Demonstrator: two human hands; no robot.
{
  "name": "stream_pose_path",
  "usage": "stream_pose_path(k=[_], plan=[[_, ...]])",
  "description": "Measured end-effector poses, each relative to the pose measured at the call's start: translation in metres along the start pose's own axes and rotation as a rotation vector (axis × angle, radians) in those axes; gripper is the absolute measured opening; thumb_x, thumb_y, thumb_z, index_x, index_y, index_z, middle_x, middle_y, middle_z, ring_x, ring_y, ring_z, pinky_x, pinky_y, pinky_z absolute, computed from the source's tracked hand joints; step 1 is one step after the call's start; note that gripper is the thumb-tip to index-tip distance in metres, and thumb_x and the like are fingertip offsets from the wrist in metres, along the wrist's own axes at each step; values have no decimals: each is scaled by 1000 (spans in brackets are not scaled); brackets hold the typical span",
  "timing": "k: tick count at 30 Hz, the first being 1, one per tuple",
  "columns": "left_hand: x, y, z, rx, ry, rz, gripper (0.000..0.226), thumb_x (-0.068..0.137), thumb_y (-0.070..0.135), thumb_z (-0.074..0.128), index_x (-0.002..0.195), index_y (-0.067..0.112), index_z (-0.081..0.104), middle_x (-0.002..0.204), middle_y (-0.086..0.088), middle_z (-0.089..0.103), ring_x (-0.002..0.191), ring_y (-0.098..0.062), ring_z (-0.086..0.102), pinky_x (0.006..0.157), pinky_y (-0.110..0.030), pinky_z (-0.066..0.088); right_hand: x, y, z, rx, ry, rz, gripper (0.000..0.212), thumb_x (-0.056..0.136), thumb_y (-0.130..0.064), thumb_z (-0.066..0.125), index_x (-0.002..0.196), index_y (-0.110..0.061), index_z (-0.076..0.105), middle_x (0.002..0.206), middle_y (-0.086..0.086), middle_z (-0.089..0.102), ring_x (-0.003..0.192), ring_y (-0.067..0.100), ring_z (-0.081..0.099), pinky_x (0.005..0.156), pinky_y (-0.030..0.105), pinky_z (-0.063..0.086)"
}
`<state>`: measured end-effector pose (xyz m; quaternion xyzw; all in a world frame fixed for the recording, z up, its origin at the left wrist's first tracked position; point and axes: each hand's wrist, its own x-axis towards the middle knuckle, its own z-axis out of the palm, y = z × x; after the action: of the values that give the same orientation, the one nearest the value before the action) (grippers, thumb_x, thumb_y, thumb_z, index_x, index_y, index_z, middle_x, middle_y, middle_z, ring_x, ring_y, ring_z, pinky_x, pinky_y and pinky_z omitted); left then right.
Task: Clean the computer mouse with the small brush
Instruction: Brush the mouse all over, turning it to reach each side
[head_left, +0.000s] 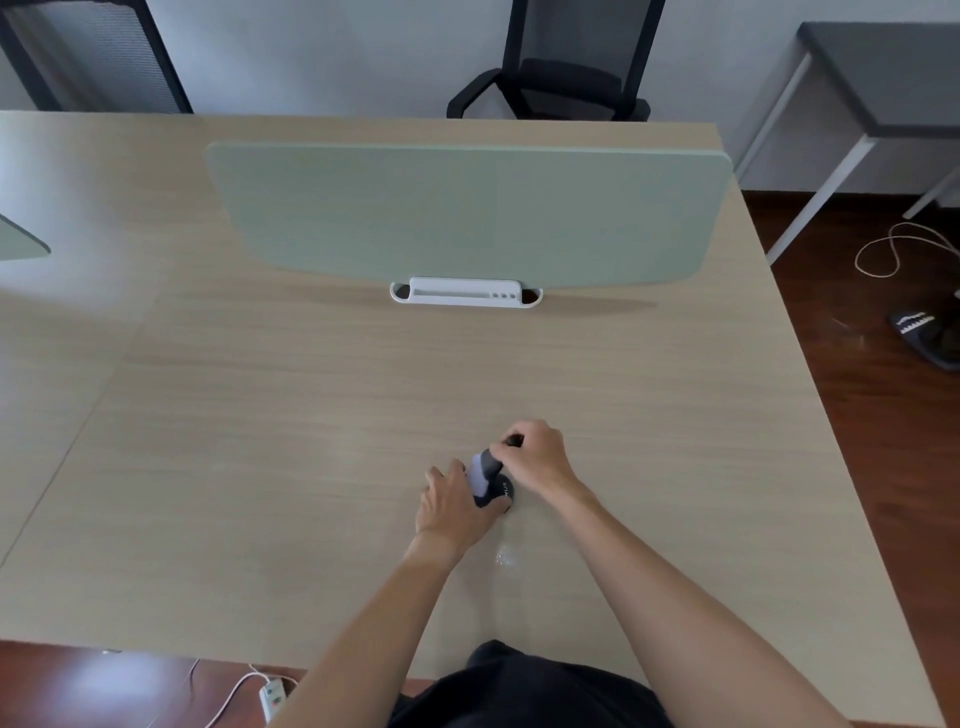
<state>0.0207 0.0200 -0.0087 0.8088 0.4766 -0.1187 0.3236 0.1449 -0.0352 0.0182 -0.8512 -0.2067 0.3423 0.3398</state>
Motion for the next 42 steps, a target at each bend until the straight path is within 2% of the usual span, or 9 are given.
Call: stream_pose_path(k=[10, 14, 17, 24, 28, 33, 37, 40, 42], plan=[[7, -5, -5, -51, -38, 13, 65, 77, 41, 74, 127, 12, 45, 123, -11, 44, 113, -34, 49, 93, -37, 44, 0, 34, -19, -109, 133, 111, 6, 77, -12, 62, 76, -9, 68, 75, 2, 62, 75, 24, 62, 64, 30, 52], [6, -3, -3, -59, 4, 14, 84, 70, 30, 78, 139, 15, 33, 133, -6, 46, 125, -28, 42, 98, -35, 42, -6, 21, -6, 19, 157, 6, 9, 82, -11, 62, 82, -4, 67, 76, 4, 64, 70, 16, 56, 56, 18, 42], [0, 3, 4, -6, 66, -11, 89, 69, 40, 79, 139, 12, 31, 132, -6, 45, 122, -27, 42, 94, -35, 43, -14, 16, 13, 104, 139, 9, 10, 81, -14, 63, 80, -4, 67, 76, 5, 65, 66, 10, 55, 52, 9, 39], [8, -9, -7, -111, -2, 15, 107, 60, 21, 87, 145, 10, 22, 136, -10, 46, 129, -31, 41, 101, -34, 38, -17, 49, 0, 57, 155, 210, 12, 63, -5, 54, 64, -2, 65, 69, 12, 69, 67, 25, 63, 58, 33, 52], [8, -14, -8, -120, -32, 31, 106, 59, 16, 86, 145, 14, 25, 138, -7, 44, 132, -27, 37, 102, -33, 38, -14, 34, -1, 203, 227, 52, 11, 78, -14, 65, 73, -4, 67, 71, 8, 68, 66, 17, 57, 55, 12, 40], [1, -13, 1, -110, 5, 56, 108, 58, 21, 88, 145, 9, 25, 135, -6, 46, 129, -27, 38, 102, -30, 35, -10, 22, 25, 142, 128, -65, 9, 82, -12, 63, 76, -7, 68, 71, 7, 66, 70, 21, 57, 65, 22, 43], [4, -16, -1, -155, 8, 54, 113, 55, 16, 90, 146, 9, 23, 133, -8, 49, 128, -27, 42, 98, -29, 38, -11, 39, 22, -37, 10, -14, 21, 76, -12, 61, 58, -9, 51, 57, 4, 54, 61, 24, 47, 54, 31, 38], [7, -17, -3, -149, -7, 65, 113, 55, 14, 90, 146, 10, 24, 130, -8, 50, 127, -27, 43, 95, -28, 39, -8, 46, 3, -90, -85, 25, 9, 70, -10, 62, 68, -9, 70, 69, 7, 70, 66, 22, 60, 57, 27, 46], [7, -18, -3, -143, -18, 77, 112, 55, 12, 89, 146, 11, 24, 131, -8, 50, 127, -27, 43, 96, -28, 38, -5, 44, -4, -39, -62, 12, 9, 73, -11, 64, 70, -8, 72, 67, 7, 68, 63, 17, 55, 56, 23, 42]])
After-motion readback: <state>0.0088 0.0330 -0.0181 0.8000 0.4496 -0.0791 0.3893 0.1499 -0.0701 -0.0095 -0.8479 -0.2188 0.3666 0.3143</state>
